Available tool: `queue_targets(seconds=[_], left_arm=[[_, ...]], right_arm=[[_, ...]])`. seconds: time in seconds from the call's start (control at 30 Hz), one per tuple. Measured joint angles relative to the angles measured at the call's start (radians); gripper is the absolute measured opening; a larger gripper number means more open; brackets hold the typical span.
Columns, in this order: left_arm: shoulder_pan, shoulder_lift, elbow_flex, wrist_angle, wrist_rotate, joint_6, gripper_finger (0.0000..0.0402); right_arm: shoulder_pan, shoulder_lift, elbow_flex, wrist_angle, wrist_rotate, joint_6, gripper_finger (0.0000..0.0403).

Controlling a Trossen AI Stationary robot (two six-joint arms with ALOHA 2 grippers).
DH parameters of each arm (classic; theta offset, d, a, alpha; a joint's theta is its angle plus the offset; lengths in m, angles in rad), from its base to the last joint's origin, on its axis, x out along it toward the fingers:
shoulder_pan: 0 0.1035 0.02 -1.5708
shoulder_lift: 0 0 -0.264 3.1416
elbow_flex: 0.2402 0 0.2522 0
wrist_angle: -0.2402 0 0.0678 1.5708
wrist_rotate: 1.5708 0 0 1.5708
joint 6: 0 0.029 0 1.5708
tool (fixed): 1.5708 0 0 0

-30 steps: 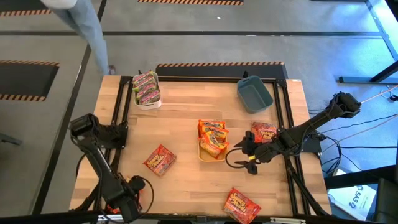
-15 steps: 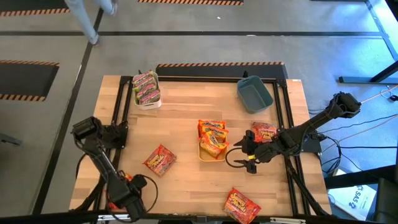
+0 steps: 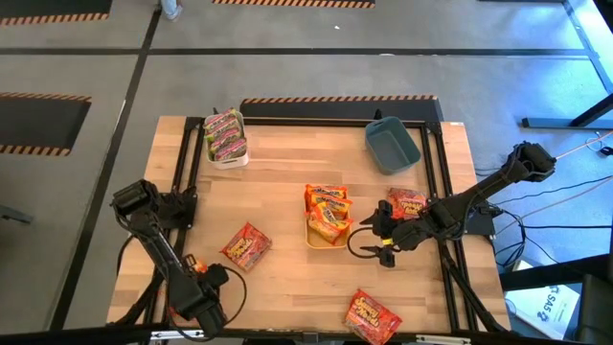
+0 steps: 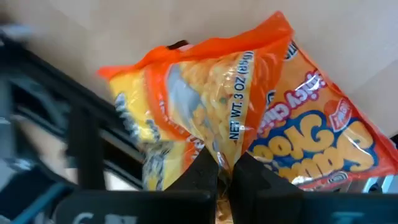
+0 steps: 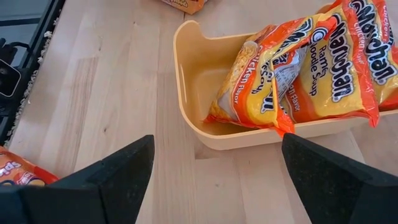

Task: Sort Maruchan noodles
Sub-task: Put the orange noodle pack into the yellow bin

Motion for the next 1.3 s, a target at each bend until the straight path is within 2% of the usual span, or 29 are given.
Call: queue_targets(seconds=[0.13,0.33,0.53,0.73,0.93,1.07,1.17,1.3], left_arm=[[0.0,0.0,0.104,-0.127,-0.143,0.043,0.0007],[0.026,-0.002,0.226,-0.228,-0.493,0.181,0.0007],[0.061,-0.002,0.244,-0.221,-0.711,0.311,0.0007],[0.072,-0.002,0.244,-0.158,-1.061,0.456,0.0007],[0.092,0.001,0.244,0.021,-1.376,0.67,0.0012],[0.133,0.002,0.244,0.149,-1.435,0.806,0.0014],[0.167,0.002,0.244,0.233,-1.419,0.894,0.0014],[0.205,0.007,0.244,0.352,-1.396,1.01,0.0015]], right_arm=[[0.0,0.0,0.0,0.002,0.0,0.0,0.0337],[0.0,0.0,-0.034,0.055,0.032,-0.006,0.0337],[0.0,0.0,-0.092,0.181,0.045,-0.009,0.0337],[0.0,0.034,-0.138,0.373,0.041,-0.045,0.0337],[0.0,0.143,-0.138,0.601,0.031,-0.116,0.0337],[0.0,0.23,-0.137,0.795,0.046,-0.199,0.0337],[-0.002,0.301,-0.131,0.934,0.072,-0.255,0.0337],[-0.028,0.39,-0.104,1.004,0.079,-0.298,0.0337]])
